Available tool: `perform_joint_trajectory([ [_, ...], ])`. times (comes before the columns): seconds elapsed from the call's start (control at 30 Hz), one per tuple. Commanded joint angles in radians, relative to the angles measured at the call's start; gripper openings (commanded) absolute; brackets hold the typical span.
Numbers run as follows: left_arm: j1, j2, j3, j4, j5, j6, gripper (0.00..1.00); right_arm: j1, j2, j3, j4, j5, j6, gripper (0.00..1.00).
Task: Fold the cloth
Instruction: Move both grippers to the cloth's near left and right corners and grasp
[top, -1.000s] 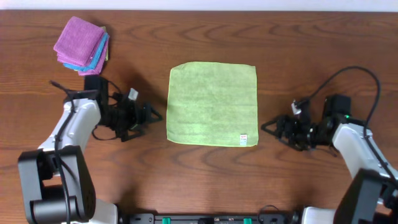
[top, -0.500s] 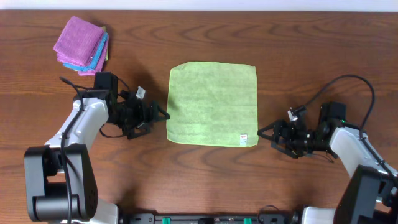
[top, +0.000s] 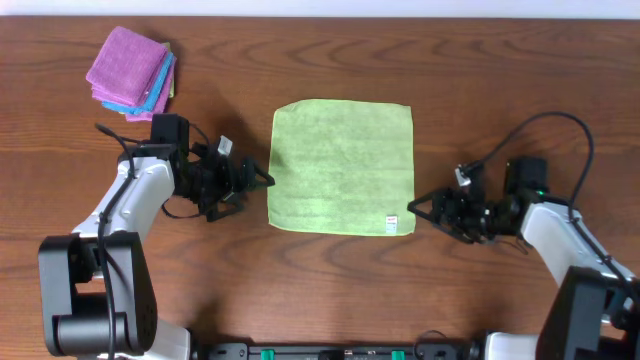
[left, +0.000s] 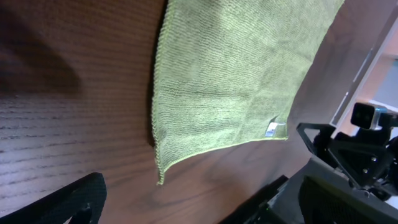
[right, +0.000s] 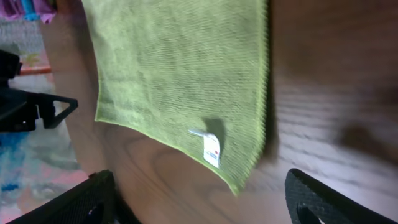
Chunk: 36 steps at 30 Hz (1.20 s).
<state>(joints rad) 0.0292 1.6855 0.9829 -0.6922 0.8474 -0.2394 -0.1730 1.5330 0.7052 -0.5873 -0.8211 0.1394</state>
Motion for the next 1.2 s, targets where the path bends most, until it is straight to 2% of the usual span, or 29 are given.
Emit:
perform_joint_trajectory([
  [0.0,-0.015,0.013,-0.007,-0.015,0.018,-0.004,1.0,0.034,0.033,-0.003,0.024,0.025,0.052,0.86],
  [0.03,-0.021,0.014,-0.008,-0.019,0.018,-0.004,0.95,0.034,0.049,-0.003,0.034,0.025,0.056,0.85],
  [0.37,-0.03,0.048,-0.079,0.007,0.044,-0.005,0.9,0.033,0.212,-0.003,0.048,0.001,0.055,0.75],
  [0.6,-0.049,0.088,-0.079,0.067,0.069,-0.049,0.89,0.032,0.212,-0.002,-0.002,0.002,0.043,0.72],
  [0.77,-0.087,0.171,-0.079,0.127,0.134,-0.068,0.84,0.032,0.212,-0.002,-0.002,0.009,0.043,0.71],
  [0.9,-0.089,0.184,-0.079,0.121,0.14,-0.068,0.82,0.032,0.212,-0.002,-0.003,0.01,0.043,0.7],
  [1.03,-0.089,0.184,-0.079,0.079,0.117,-0.067,0.74,0.032,0.212,-0.002,-0.003,0.04,0.044,0.67],
  [1.1,-0.089,0.184,-0.079,0.088,0.086,-0.068,0.73,0.032,0.212,-0.002,0.005,0.039,0.048,0.64],
  [1.17,-0.089,0.184,-0.079,0.105,0.086,-0.075,0.71,0.032,0.212,-0.002,0.008,0.039,0.058,0.55],
])
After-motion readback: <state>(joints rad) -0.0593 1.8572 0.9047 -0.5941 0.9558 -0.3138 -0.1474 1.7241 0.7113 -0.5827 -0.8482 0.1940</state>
